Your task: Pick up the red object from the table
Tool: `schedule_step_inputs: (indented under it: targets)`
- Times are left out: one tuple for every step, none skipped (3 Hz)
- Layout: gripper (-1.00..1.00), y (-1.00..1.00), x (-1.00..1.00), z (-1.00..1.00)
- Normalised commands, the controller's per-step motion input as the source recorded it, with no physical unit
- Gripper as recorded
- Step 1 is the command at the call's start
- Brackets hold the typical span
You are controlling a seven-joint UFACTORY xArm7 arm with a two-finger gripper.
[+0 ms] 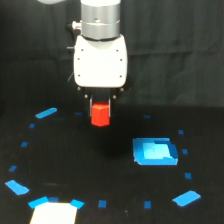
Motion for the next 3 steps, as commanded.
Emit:
schedule_step_inputs:
  targets:
    - [-1.0, 0.53, 0.13, 0.7]
    - [-1.0, -0.16, -0.41, 0.47]
    - [-1.0, 0.02, -0.59, -0.32]
